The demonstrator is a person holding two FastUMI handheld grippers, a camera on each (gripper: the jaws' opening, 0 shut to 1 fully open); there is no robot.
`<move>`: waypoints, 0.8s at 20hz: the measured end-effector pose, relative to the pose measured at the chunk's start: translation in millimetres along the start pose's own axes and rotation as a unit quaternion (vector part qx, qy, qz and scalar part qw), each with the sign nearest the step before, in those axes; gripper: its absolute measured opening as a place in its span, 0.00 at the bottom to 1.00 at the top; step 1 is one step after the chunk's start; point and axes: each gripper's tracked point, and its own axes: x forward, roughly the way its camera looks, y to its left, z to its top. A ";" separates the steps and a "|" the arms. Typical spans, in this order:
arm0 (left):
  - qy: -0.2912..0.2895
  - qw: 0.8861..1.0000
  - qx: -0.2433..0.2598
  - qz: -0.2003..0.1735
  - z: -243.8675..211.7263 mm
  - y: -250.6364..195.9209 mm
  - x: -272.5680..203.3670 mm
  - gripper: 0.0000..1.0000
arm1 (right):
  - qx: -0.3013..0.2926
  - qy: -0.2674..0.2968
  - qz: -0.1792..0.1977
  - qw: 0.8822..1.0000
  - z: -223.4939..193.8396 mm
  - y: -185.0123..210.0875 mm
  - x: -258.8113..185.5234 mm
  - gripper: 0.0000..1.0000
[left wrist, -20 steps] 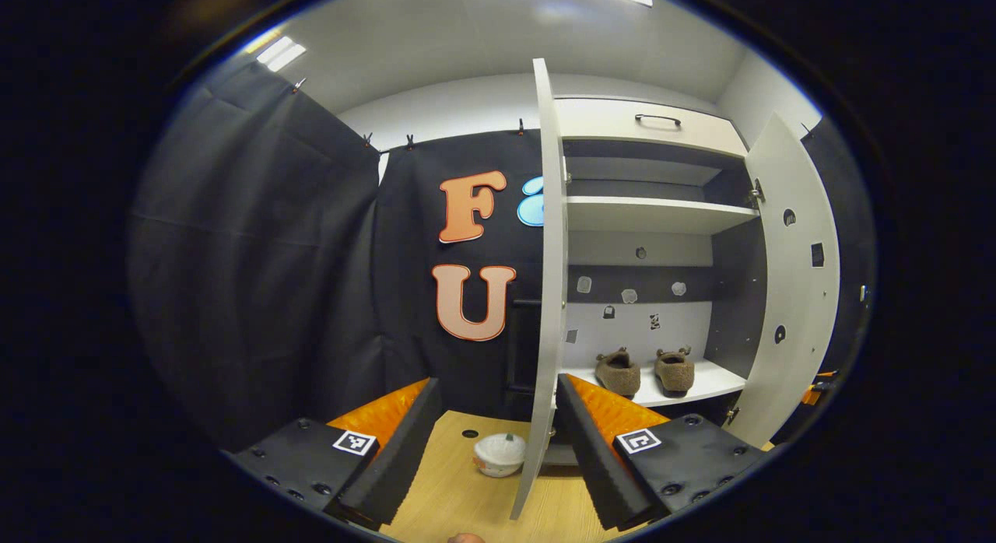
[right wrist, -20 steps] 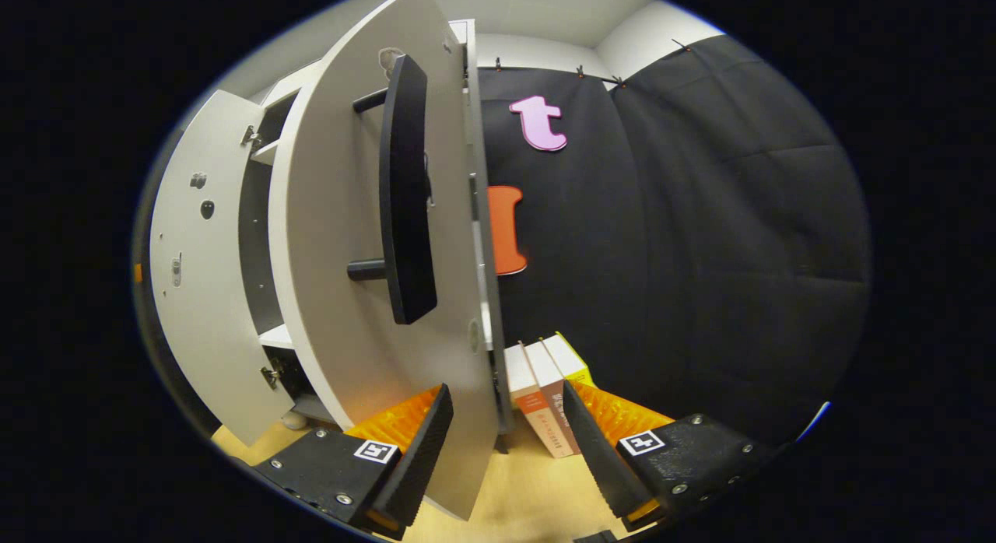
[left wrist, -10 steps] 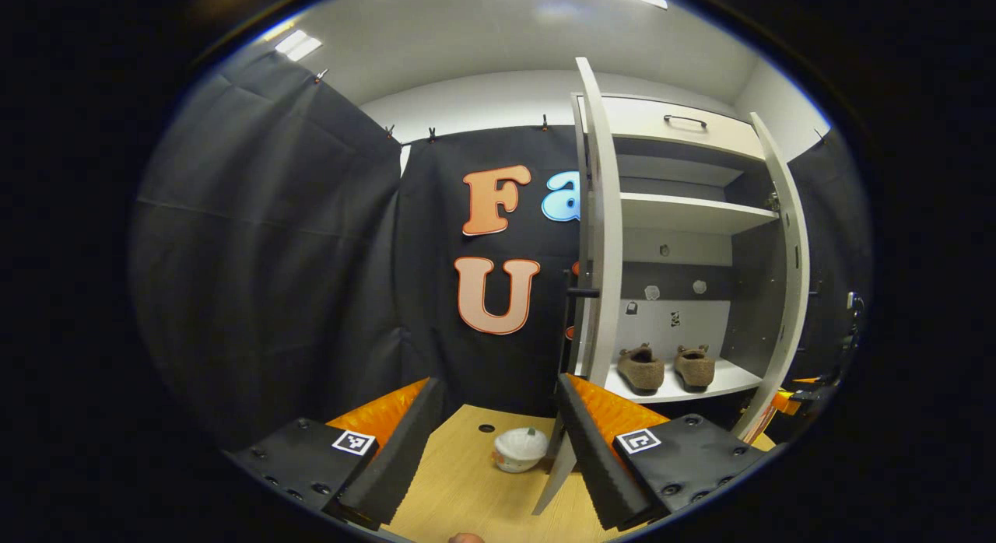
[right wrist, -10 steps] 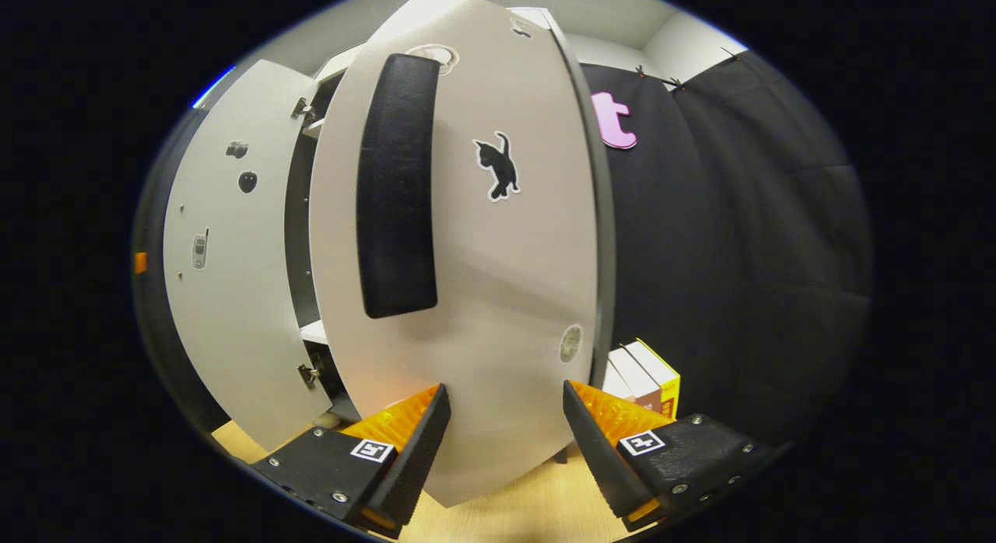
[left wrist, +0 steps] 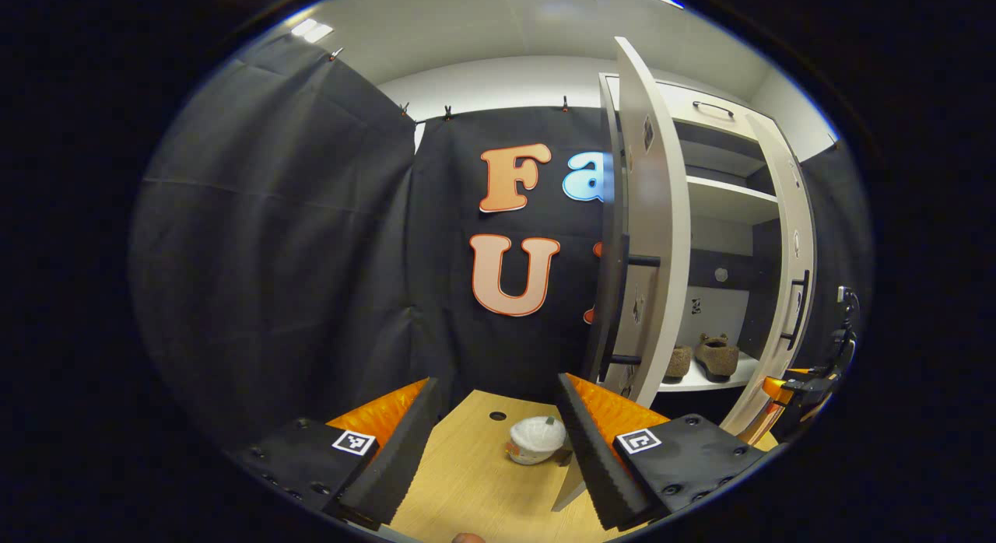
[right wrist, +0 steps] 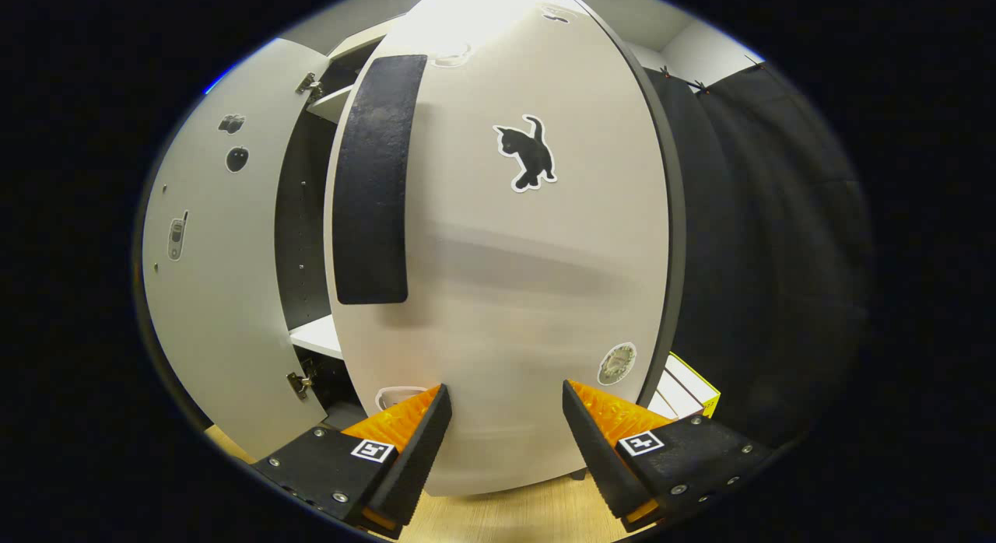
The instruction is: Grab one shoe with the right hand and put it into the shoe cabinet, grab the other shoe with the left hand and put it into the shoe cabinet; then close the right door with the right hand and the left door with the left hand.
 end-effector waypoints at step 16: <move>0.046 0.994 0.032 -0.095 -77.0 -58.0 82.7 0.93 | 0.023 0.002 -0.037 0.999 17.1 -5.0 4.2 0.89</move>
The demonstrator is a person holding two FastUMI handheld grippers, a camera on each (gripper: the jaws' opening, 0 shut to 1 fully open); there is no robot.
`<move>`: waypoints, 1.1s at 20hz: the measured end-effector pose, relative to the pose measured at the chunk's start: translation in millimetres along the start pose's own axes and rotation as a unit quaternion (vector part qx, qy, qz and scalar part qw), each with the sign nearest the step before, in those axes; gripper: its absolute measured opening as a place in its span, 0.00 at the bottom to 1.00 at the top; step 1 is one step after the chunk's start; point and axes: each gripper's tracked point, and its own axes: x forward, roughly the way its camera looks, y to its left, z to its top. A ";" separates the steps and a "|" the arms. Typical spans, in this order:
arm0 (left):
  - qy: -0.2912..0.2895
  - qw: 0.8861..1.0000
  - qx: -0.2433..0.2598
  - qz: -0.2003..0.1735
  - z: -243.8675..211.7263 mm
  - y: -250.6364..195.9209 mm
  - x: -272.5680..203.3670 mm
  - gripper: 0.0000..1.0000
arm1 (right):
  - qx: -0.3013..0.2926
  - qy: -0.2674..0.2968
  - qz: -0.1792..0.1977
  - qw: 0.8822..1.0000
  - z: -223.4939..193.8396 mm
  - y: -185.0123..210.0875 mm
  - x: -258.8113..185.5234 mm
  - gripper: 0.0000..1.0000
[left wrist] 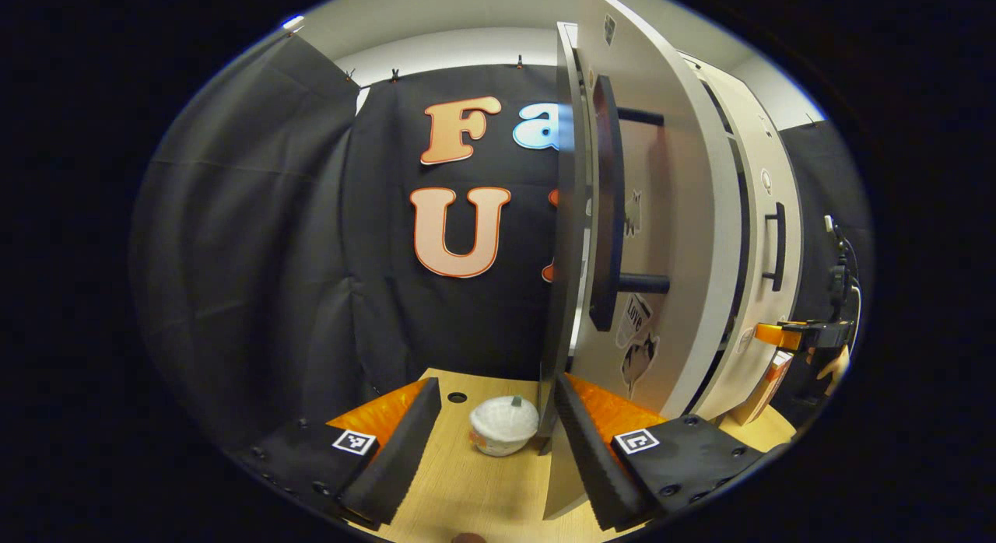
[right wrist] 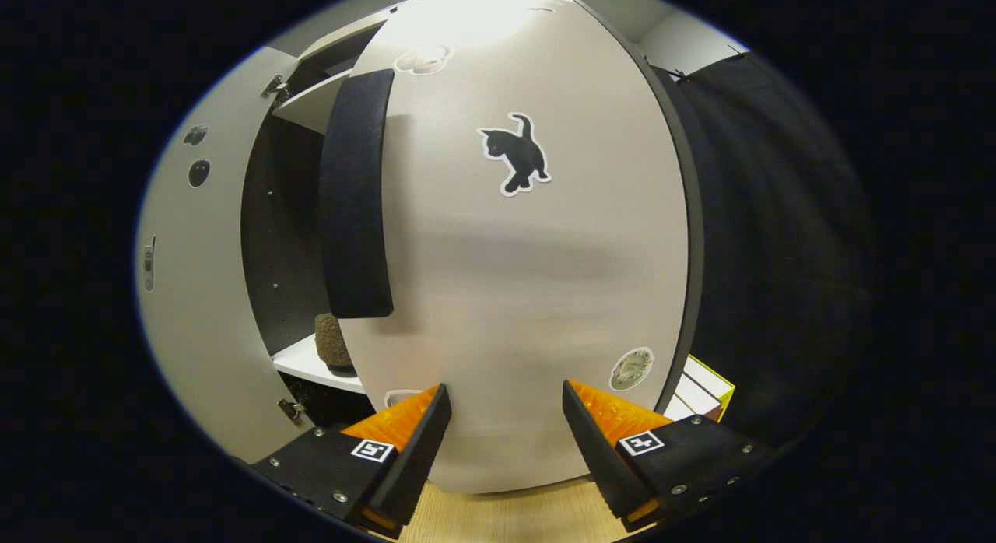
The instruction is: Grab one shoe with the right hand and put it into the shoe cabinet, grab the other shoe with the left hand and put it into the shoe cabinet; then close the right door with the right hand and the left door with the left hand.
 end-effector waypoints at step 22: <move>-0.012 0.987 0.031 -0.159 -0.4 -200.3 35.4 0.97 | -0.015 -0.020 -0.066 0.997 7.1 -115.3 -113.1 0.89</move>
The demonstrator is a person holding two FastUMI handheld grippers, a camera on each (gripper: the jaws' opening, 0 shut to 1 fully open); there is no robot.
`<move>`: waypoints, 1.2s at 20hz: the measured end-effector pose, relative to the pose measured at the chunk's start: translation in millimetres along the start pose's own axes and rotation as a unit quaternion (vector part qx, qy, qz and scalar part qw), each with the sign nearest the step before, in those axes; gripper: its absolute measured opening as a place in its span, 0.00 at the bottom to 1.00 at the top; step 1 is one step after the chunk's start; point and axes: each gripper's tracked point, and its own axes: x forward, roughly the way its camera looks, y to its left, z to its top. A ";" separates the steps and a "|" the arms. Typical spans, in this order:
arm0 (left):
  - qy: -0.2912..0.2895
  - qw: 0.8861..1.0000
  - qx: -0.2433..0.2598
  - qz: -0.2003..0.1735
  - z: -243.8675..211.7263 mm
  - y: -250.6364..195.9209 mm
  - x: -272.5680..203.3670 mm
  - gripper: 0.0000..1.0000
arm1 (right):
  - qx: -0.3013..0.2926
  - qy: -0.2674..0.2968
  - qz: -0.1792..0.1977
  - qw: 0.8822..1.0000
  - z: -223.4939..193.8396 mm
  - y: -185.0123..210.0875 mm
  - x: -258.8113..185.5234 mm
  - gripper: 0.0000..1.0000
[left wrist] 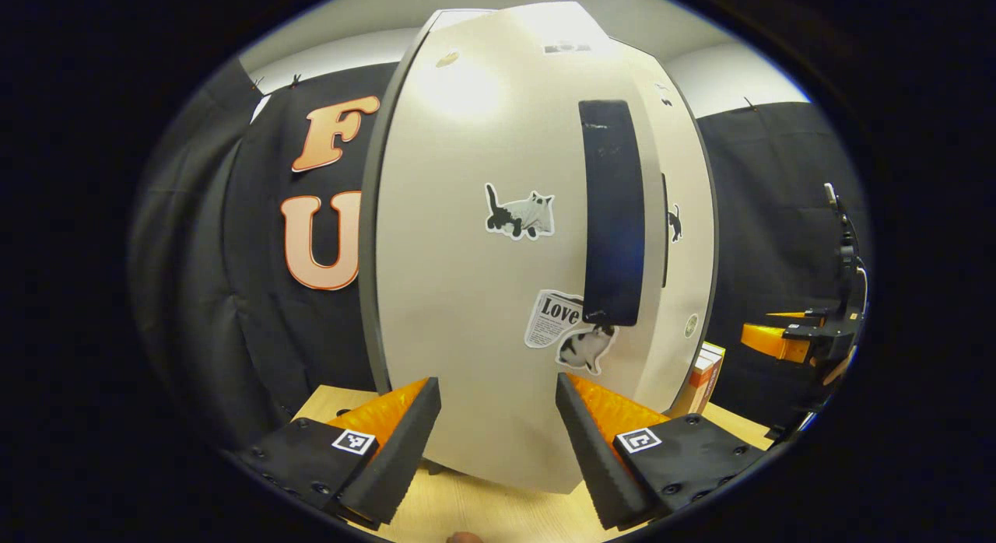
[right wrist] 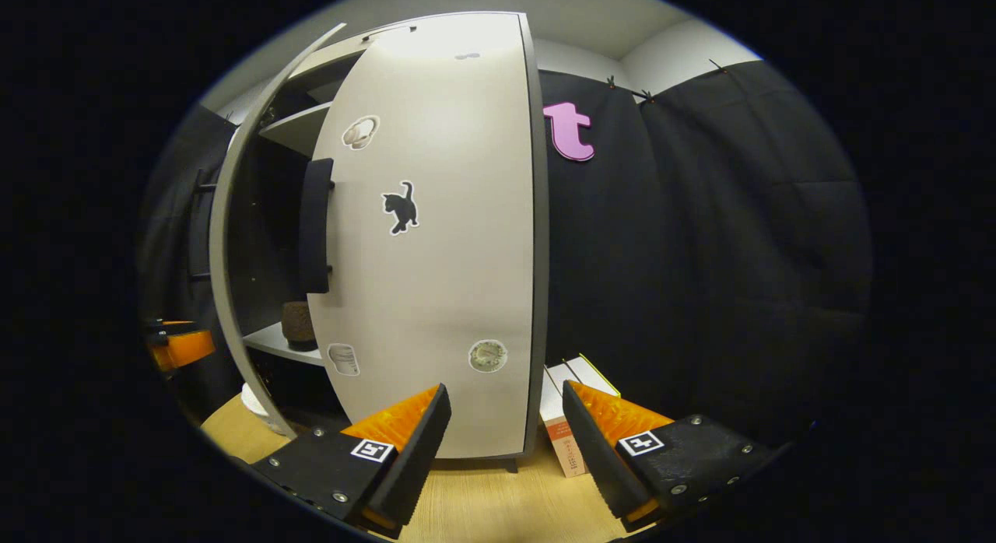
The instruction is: Grab one shoe with the right hand and put it into the shoe cabinet, grab the other shoe with the left hand and put it into the shoe cabinet; then close the right door with the right hand and the left door with the left hand.
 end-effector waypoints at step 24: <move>-0.006 0.997 -0.002 0.079 4.0 -5.4 52.1 0.97 | 0.008 0.008 0.015 1.000 1.6 -27.2 -12.8 0.89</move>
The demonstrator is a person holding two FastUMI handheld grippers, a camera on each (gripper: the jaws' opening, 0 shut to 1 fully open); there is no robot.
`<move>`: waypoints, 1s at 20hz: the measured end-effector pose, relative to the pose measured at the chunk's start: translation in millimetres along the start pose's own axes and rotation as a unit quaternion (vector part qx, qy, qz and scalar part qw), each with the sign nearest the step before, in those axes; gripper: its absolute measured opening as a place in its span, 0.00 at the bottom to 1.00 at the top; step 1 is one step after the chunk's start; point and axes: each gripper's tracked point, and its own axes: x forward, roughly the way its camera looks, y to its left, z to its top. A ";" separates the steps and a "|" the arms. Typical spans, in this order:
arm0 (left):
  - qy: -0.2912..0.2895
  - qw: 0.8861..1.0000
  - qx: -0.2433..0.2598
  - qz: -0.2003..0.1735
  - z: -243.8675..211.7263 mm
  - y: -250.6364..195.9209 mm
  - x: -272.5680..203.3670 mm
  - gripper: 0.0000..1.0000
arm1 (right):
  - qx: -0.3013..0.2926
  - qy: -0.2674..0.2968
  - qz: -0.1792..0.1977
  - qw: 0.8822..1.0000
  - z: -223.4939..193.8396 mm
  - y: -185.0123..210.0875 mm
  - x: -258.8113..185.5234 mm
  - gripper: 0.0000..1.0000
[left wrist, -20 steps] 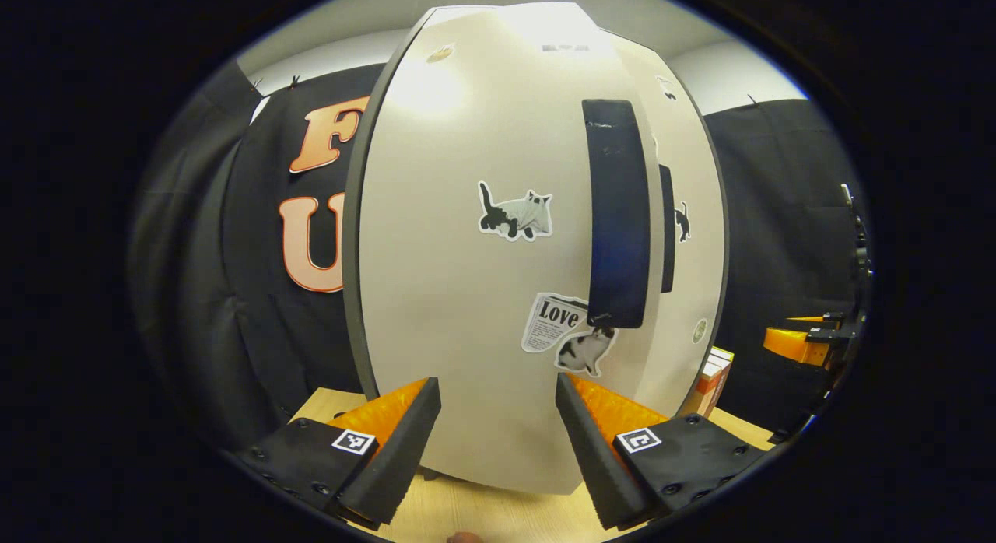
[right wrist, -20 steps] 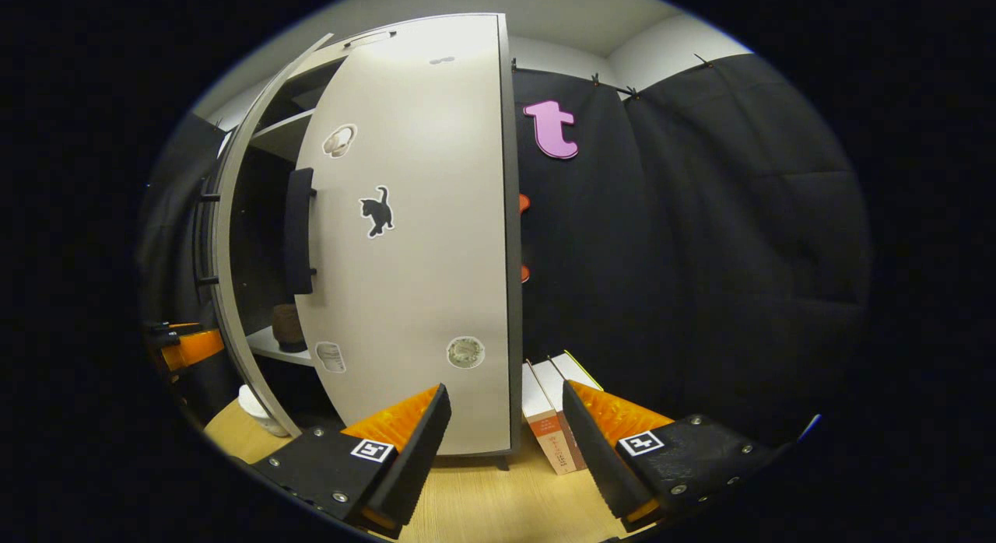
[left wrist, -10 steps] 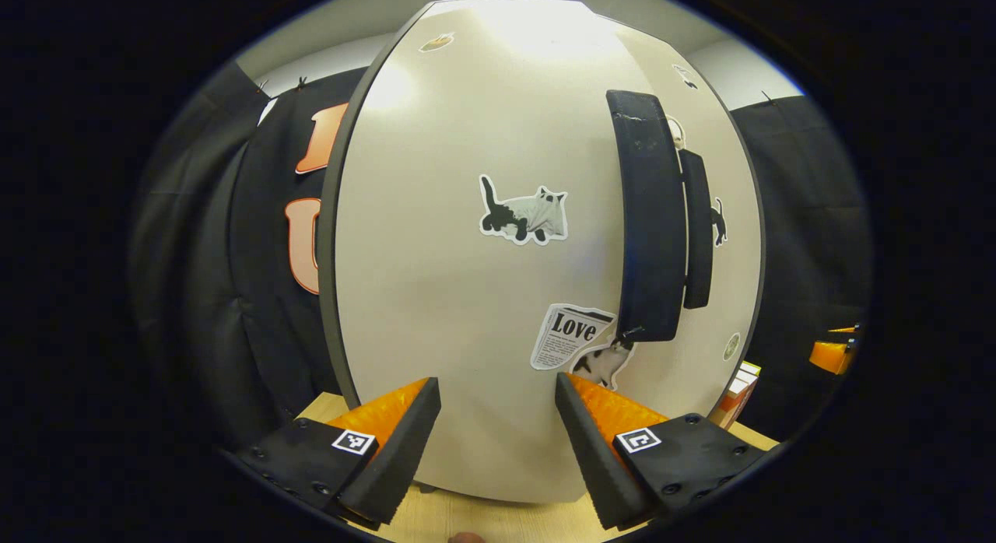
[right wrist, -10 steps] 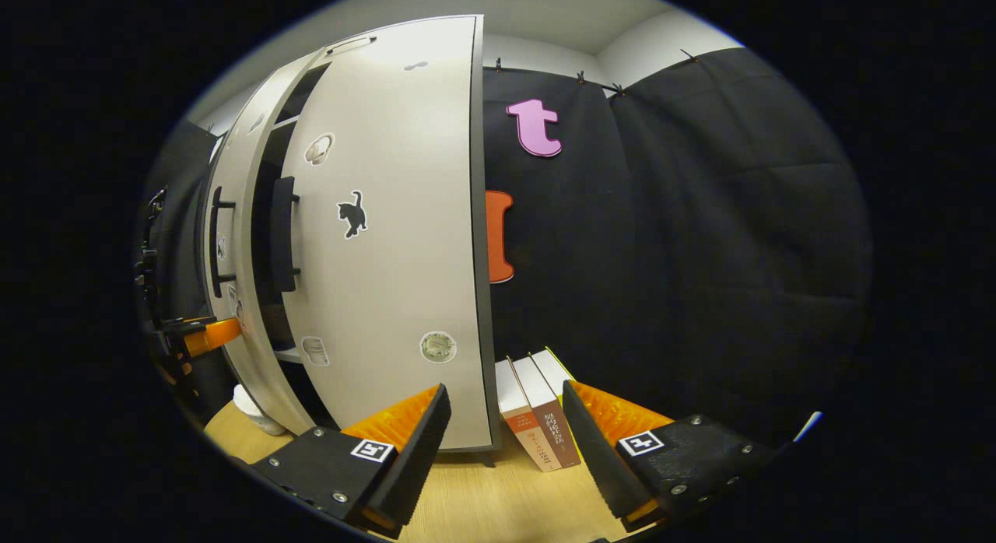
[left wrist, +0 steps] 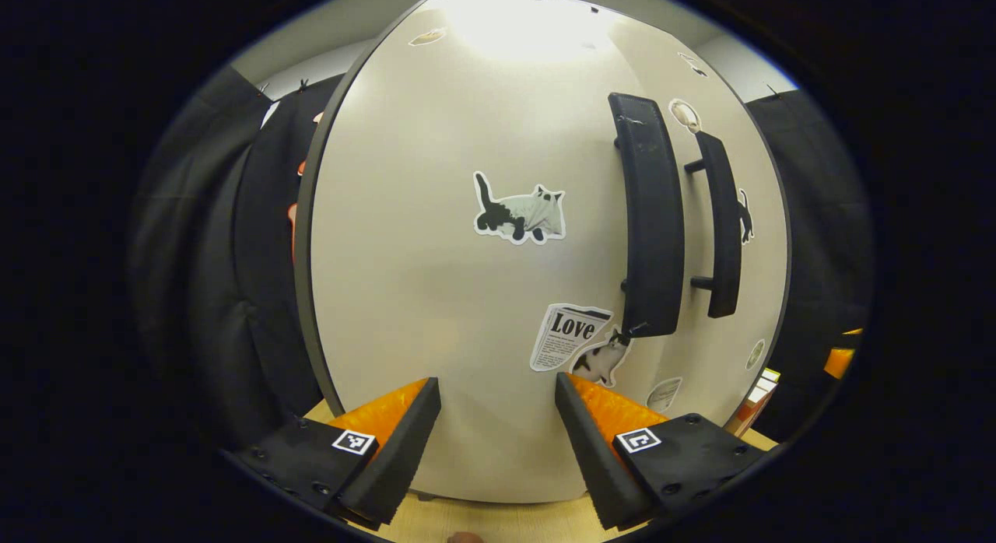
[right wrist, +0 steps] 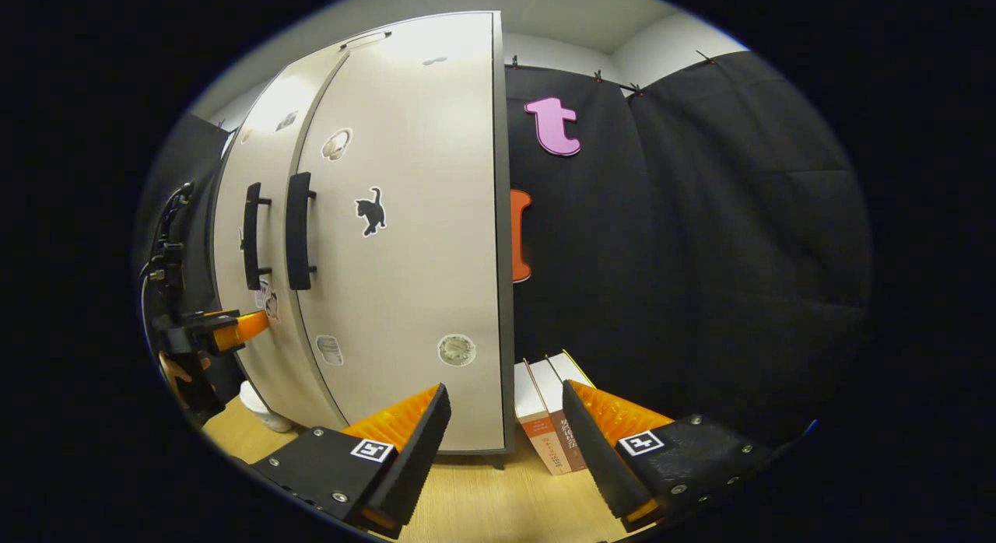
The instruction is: Grab one shoe with the right hand and put it into the shoe cabinet, grab the other shoe with the left hand and put it into the shoe cabinet; then close the right door with the right hand and the left door with the left hand.
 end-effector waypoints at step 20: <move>-0.042 0.999 -0.005 0.021 88.1 87.5 -118.6 0.96 | 0.007 -0.084 0.034 0.996 108.9 27.1 -31.6 0.90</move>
